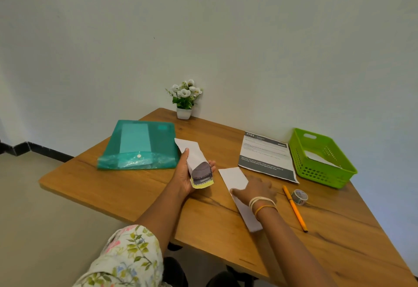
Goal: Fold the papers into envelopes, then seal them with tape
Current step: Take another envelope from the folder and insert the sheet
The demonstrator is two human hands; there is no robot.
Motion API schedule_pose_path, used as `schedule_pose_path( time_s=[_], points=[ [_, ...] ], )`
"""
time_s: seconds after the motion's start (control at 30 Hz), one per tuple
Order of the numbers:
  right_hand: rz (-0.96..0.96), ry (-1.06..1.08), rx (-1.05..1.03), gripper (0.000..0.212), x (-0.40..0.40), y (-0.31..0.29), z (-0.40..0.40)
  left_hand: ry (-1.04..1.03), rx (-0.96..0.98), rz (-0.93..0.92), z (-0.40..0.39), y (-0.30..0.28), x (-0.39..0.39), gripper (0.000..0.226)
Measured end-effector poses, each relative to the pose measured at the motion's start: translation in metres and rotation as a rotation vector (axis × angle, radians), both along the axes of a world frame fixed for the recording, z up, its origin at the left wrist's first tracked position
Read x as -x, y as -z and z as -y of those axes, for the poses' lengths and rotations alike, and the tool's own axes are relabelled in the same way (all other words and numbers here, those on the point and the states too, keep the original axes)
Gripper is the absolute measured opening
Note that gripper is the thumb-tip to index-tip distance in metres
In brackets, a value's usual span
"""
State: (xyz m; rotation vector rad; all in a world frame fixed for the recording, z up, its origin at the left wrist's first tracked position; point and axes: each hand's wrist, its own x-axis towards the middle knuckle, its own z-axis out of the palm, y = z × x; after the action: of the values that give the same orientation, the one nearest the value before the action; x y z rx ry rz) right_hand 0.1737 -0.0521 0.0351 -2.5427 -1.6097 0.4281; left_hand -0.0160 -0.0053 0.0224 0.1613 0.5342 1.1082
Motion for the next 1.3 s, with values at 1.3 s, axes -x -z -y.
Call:
schedule_pose_path(
  time_s=[1.3],
  points=[
    [-1.321,0.059,0.363,0.025,0.021,-0.047,0.04,-0.125,-0.05,0.101,-0.013,0.001,-0.01,0.078]
  ],
)
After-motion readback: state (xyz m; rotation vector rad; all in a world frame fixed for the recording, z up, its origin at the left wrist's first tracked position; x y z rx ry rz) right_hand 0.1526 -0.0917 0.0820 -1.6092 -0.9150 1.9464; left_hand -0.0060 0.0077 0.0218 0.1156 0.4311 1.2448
